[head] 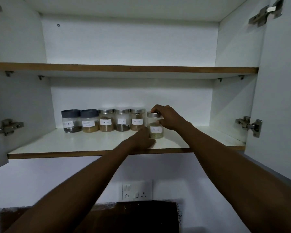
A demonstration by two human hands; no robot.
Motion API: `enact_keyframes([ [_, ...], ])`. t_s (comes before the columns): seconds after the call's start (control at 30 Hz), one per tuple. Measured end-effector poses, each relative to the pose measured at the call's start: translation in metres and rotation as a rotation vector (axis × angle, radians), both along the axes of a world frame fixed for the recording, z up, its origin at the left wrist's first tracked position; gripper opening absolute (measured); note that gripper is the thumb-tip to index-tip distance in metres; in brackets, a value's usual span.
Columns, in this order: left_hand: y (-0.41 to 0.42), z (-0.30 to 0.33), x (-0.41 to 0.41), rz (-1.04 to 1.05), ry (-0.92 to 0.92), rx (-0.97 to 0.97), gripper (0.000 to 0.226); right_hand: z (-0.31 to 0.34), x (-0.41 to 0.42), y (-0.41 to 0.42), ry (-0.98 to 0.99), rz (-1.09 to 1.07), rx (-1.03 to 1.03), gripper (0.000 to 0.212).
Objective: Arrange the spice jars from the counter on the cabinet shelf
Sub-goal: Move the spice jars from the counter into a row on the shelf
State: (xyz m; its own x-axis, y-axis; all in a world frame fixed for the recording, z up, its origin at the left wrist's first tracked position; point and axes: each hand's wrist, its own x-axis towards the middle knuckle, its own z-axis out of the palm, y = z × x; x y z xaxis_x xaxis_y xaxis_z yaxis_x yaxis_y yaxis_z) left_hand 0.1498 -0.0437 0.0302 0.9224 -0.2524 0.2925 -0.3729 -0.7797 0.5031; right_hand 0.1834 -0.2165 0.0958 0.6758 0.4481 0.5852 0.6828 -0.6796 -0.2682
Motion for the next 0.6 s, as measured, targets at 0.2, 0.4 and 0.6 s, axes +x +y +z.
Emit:
enact_keyframes([
  [0.2, 0.019, -0.003, 0.034, -0.012, -0.010, 0.026, 0.068, -0.005, 0.032, 0.014, -0.039, -0.015, 0.053, 0.039],
  [0.4, 0.022, -0.006, 0.057, -0.004, -0.080, 0.058, 0.060, -0.006, 0.064, 0.022, -0.045, -0.033, 0.092, 0.040],
  [0.6, 0.025, -0.009, 0.065, 0.048, -0.083, 0.186, 0.060, -0.012, 0.083, 0.029, -0.045, -0.084, 0.102, 0.046],
])
